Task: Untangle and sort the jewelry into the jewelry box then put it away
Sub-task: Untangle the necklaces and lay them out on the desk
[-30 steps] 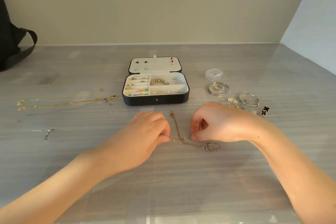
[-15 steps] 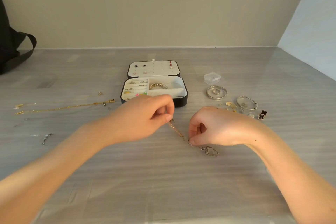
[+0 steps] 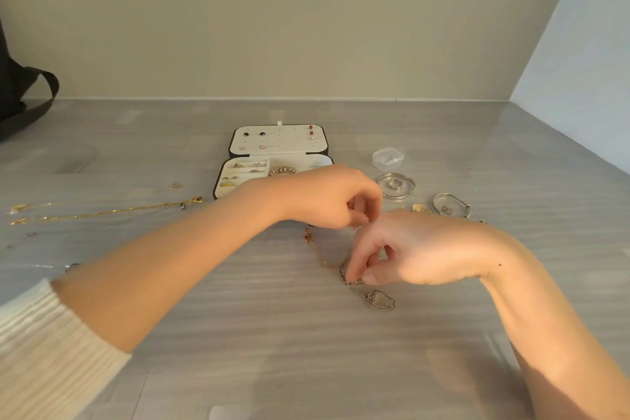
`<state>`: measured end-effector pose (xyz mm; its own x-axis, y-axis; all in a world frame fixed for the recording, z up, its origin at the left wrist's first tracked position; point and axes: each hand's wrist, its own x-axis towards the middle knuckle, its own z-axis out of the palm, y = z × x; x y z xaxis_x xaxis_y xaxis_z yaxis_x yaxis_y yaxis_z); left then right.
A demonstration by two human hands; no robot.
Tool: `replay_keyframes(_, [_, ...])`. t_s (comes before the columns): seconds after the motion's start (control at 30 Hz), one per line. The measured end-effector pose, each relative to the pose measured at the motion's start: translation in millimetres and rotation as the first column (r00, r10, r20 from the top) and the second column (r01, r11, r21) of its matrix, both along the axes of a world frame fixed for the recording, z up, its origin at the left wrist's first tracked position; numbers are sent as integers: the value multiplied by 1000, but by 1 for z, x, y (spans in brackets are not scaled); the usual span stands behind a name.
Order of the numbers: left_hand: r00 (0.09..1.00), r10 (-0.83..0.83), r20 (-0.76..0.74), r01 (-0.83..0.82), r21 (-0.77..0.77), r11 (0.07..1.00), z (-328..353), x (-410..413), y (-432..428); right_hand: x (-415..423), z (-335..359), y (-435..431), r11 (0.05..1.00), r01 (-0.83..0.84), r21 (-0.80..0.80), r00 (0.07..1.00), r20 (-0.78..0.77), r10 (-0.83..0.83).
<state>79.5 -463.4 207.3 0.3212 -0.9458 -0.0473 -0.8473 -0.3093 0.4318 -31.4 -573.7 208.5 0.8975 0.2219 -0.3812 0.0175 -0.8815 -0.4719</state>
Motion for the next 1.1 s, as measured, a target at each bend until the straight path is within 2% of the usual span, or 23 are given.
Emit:
replay_keyframes(0.1, [998, -35, 48, 36, -3, 999, -5, -1, -3, -1, 1, -3, 1000, 3, -2, 1000, 4, -3])
replay_keyframes(0.2, [995, 11, 98, 0, -111, 994, -9, 0, 7, -1, 2, -5, 1000, 28, -2, 999, 46, -28])
replay_keyframes(0.3, [996, 71, 57, -61, -168, 984, -14, -3, 30, 0, 3, -7, 998, 55, -23, 996, 77, -53])
replay_keyframes(0.4, [996, 91, -12, -92, -106, 990, -28, -10, 55, 0, 3, -7, 997, 68, -35, 995, 77, -65])
replay_keyframes(0.5, [992, 118, -38, -121, -122, 985, -38, -14, 69, 0, 1, -5, 994, 96, -52, 993, 76, -92])
replay_keyframes(0.9, [966, 152, 211, -100, -239, 966, -50, -24, 94, 4, -4, -15, 971, 180, -160, 977, 146, -157])
replay_keyframes(1.1, [947, 204, 247, -147, -231, 962, -47, -22, 102, 3, -2, -28, 956, 214, -201, 970, 159, -184])
